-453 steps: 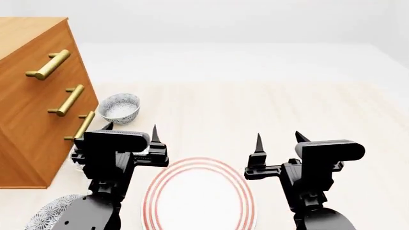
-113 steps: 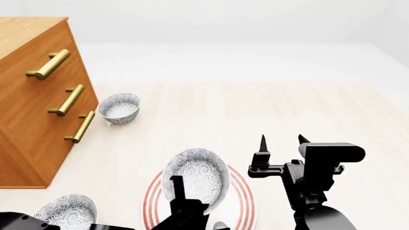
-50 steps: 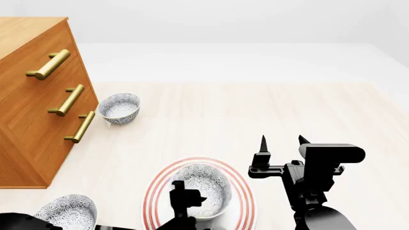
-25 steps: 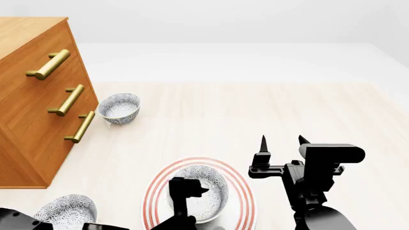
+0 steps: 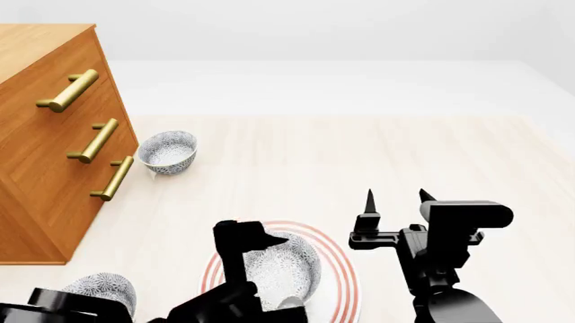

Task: Put the bowl in the middle on the plate.

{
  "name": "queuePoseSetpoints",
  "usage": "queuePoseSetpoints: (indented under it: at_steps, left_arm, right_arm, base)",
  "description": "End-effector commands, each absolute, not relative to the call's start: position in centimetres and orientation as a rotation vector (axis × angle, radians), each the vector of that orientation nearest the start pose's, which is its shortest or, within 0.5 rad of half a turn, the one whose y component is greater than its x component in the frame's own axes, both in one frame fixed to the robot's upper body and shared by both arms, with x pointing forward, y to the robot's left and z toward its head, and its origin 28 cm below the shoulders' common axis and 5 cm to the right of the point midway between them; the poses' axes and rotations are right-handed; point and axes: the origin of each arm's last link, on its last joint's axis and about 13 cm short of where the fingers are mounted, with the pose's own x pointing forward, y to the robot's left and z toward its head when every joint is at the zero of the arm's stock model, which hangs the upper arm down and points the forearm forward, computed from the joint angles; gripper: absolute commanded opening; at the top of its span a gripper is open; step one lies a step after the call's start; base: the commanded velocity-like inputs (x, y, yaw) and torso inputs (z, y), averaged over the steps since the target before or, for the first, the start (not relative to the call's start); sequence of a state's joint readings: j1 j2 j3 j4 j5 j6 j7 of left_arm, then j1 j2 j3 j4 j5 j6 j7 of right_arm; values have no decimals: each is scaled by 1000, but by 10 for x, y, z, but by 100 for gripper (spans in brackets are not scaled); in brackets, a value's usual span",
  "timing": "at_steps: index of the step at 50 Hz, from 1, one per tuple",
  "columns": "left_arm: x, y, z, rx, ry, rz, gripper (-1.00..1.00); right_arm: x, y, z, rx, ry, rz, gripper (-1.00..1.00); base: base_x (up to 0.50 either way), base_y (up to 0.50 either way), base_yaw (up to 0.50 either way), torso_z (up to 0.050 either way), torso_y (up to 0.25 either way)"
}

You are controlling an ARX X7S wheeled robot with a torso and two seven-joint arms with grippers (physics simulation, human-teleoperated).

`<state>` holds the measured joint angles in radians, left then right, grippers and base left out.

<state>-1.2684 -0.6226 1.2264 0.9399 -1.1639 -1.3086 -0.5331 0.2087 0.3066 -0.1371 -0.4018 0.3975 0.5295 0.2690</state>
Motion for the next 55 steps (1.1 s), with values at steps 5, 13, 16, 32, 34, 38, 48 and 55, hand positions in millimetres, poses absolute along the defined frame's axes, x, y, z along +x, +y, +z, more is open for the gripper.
queuePoseSetpoints:
  at_steps: [5,13,16,32,34,38,48,55]
  left_arm:
    - [185,206,254,674,42,-854,100]
    - [199,222,277,332,-79,-566,100]
    - [209,225,265,235,-101,-384,100]
    - [200,234,241,-16,-231,-151,100]
    - [199,232,239,-11,-238,-149,100]
    - [200,230,236,-5,-230,-162,100]
    - [211,228,234,9,-221,-142,100]
    - [214,228,235,8,-223,-136,100]
  right_arm:
    - [237,-115,110,5,-11,20,100]
    - [238,-113,116,-10,-30,26,100]
    - [237,-113,122,-27,-57,20,100]
    - [225,-113,149,-111,-180,-17,100]
    - [220,-113,161,-116,-217,-17,100]
    - [214,-112,178,-133,-244,-5,100]
    - [204,-105,213,-154,-325,45,100]
    - [197,-101,223,-176,-356,64,100]
  base:
    - [0,0,0,0,0]
    - [0,0,0,0,0]
    - [0,0,0,0,0]
    - [0,0,0,0,0]
    - [0,0,0,0,0]
    - [0,0,0,0,0]
    - [0,0,0,0,0]
    - [0,0,0,0,0]
